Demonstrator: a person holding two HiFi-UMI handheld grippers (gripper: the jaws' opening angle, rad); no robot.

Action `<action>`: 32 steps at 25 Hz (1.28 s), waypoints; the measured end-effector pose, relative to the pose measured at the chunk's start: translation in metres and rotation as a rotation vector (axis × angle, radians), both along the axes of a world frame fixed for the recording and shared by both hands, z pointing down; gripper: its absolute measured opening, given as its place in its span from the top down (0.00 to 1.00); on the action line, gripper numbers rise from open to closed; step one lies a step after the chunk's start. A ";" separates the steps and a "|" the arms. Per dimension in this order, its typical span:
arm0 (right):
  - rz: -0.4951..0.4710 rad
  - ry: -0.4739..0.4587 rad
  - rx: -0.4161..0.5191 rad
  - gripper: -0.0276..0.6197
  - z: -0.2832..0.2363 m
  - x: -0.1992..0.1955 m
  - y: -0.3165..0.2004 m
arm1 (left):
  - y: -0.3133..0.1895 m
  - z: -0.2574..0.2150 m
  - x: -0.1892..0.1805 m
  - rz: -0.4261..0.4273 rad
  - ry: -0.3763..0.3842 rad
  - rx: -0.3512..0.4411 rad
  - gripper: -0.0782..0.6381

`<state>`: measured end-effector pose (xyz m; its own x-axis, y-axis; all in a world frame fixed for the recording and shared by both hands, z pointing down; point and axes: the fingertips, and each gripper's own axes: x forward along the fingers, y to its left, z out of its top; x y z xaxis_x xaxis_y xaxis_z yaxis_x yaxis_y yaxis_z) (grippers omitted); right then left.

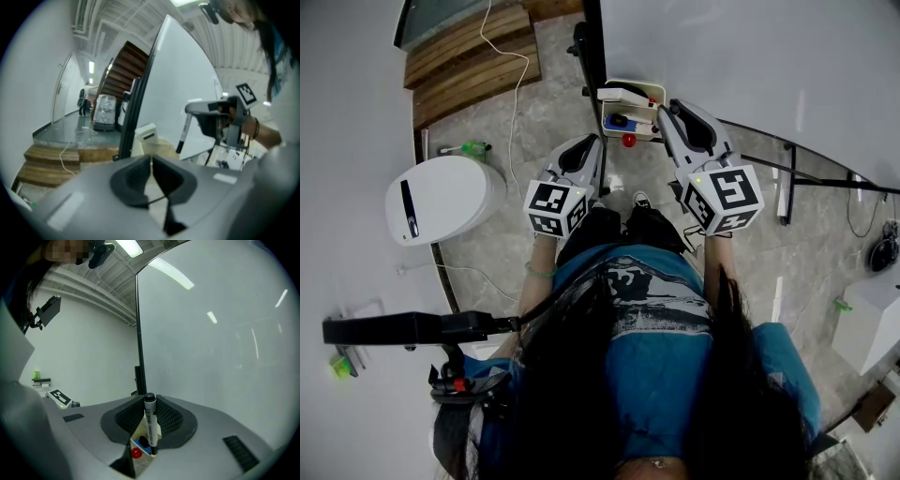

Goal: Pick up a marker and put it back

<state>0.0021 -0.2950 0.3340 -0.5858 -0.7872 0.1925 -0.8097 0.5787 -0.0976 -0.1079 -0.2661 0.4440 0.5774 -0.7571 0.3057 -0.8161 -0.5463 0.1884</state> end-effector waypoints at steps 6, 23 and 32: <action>-0.071 0.133 -0.010 0.83 0.018 -0.024 -0.010 | 0.000 0.003 -0.004 -0.011 0.000 -0.006 0.88; -0.197 0.456 -0.116 0.83 0.110 -0.064 -0.023 | 0.002 0.012 -0.030 -0.082 -0.001 -0.025 0.88; -0.258 0.378 -0.146 0.82 0.115 -0.083 -0.017 | 0.004 0.019 -0.042 -0.112 -0.002 -0.033 0.88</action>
<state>-0.0807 -0.3124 0.4493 -0.6259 -0.5746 0.5274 -0.6362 0.7673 0.0810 -0.1502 -0.2622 0.4626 0.4892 -0.8062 0.3329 -0.8720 -0.4454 0.2028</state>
